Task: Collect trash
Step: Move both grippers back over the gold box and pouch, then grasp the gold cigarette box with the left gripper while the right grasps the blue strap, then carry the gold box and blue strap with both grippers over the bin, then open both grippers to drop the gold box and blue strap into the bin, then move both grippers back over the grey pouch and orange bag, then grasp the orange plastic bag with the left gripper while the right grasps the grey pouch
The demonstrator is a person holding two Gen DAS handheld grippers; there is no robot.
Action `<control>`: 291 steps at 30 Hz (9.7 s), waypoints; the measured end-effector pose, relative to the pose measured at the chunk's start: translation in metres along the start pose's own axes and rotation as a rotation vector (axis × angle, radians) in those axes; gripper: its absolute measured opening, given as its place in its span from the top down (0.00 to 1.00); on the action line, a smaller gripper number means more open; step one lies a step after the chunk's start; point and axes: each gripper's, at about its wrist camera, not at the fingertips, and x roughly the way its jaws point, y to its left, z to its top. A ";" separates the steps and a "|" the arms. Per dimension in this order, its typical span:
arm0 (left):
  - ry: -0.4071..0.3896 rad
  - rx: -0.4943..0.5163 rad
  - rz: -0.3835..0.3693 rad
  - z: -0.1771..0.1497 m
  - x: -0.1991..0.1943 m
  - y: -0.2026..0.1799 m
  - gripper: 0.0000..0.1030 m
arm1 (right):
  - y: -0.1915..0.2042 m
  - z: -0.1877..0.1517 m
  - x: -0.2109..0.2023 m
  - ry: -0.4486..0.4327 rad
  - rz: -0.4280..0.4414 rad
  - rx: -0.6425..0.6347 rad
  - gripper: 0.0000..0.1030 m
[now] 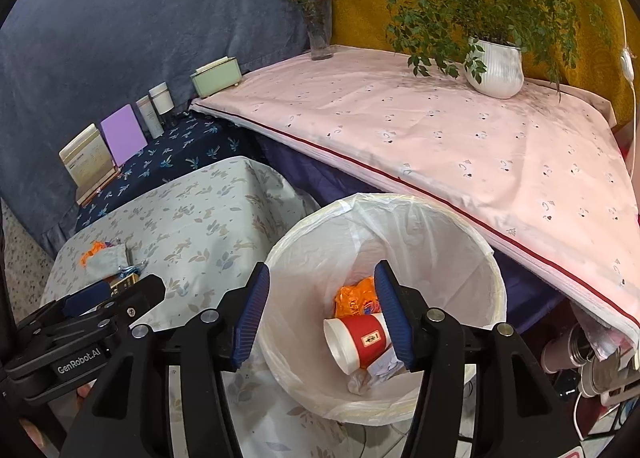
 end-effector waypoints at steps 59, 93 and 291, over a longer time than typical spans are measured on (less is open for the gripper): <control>0.182 -0.185 0.268 -0.019 0.080 0.141 0.09 | 0.119 -0.017 0.089 0.142 0.118 -0.129 0.42; 0.076 -0.362 0.365 -0.035 -0.007 0.265 0.10 | 0.266 -0.049 0.144 0.289 0.318 -0.202 0.58; 0.103 -0.345 0.235 0.045 0.067 0.316 0.10 | 0.302 -0.034 0.178 0.246 0.289 -0.264 0.52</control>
